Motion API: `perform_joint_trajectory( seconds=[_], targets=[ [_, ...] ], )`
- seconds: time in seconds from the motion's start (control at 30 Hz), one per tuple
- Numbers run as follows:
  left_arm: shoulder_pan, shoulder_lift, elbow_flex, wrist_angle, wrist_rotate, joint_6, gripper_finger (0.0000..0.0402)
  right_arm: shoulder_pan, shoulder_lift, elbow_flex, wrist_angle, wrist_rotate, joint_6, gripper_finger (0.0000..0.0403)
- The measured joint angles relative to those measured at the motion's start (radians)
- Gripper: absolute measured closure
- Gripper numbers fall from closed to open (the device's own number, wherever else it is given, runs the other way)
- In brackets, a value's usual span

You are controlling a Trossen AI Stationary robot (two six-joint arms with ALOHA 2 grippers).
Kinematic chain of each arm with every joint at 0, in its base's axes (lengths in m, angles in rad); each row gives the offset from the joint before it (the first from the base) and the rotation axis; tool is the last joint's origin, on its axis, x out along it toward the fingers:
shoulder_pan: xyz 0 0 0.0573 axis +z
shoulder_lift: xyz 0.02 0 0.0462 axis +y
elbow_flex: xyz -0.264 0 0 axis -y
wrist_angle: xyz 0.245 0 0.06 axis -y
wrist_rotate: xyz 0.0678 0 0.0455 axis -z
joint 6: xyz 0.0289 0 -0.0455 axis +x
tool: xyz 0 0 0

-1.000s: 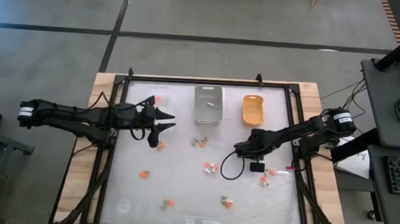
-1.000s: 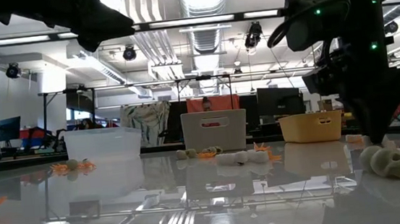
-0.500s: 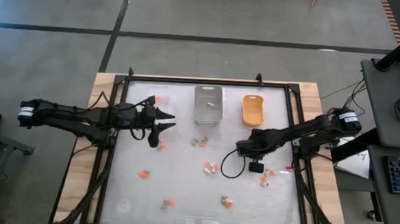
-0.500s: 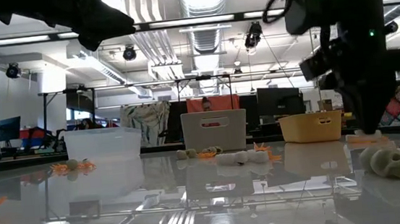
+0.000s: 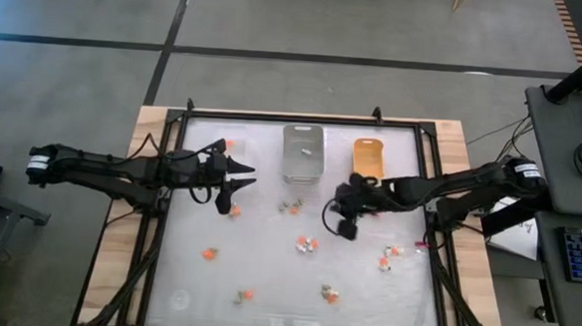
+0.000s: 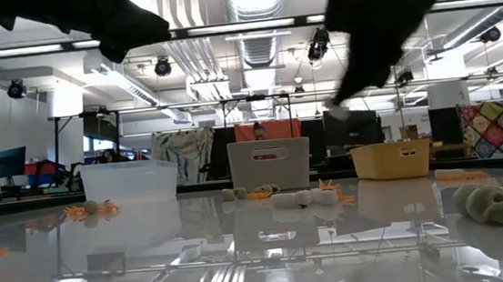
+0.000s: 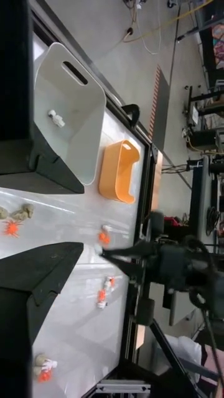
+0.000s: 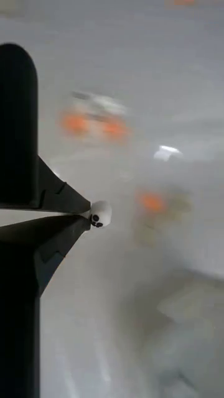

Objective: Sort Halloween decoration
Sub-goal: Put the white skeleton toy into the gray bin, then put the orange spider toy into the transparent white bin

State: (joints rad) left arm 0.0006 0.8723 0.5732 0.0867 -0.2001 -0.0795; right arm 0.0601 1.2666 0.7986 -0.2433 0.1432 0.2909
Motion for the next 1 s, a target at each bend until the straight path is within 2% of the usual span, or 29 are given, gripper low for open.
perform_joint_trajectory(
  seconds=[0.07,0.2,0.27,0.33,0.4,0.53,0.67,0.83,1.0],
  targets=[
    [0.0,0.002,0.0,0.014,0.0,0.009,0.0283,-0.036,0.021,0.0,0.142,0.043,-0.022,0.0395],
    [0.0,0.013,0.0,0.053,0.0,0.029,0.0283,-0.119,0.082,0.0,0.402,0.037,-0.101,0.0394],
    [0.0,0.014,0.0,0.056,0.0,0.03,0.0283,-0.167,0.119,0.008,0.465,0.052,-0.101,0.0394],
    [0.0,0.017,0.0,0.057,0.0,0.029,0.0283,-0.219,0.164,0.027,0.505,0.123,-0.065,0.0394],
    [0.0,0.017,0.0,0.055,0.0,0.029,0.0283,-0.27,0.215,0.046,0.524,0.158,-0.03,0.0394],
    [0.0,0.018,0.0,0.056,0.0,0.026,0.0283,-0.345,0.319,0.103,0.529,0.153,0.049,0.0394],
    [0.0,0.018,0.0,0.048,0.0,0.009,0.0283,-0.374,0.393,0.161,0.528,0.12,0.051,0.0394],
    [0.0,0.019,-0.005,0.016,0.0,-0.027,0.0283,-0.369,0.417,0.223,0.478,0.066,0.04,0.0394],
    [0.0,0.019,-0.006,-0.047,0.0,-0.095,0.0283,-0.343,0.38,0.255,0.363,0.033,0.04,0.0394]
  ],
)
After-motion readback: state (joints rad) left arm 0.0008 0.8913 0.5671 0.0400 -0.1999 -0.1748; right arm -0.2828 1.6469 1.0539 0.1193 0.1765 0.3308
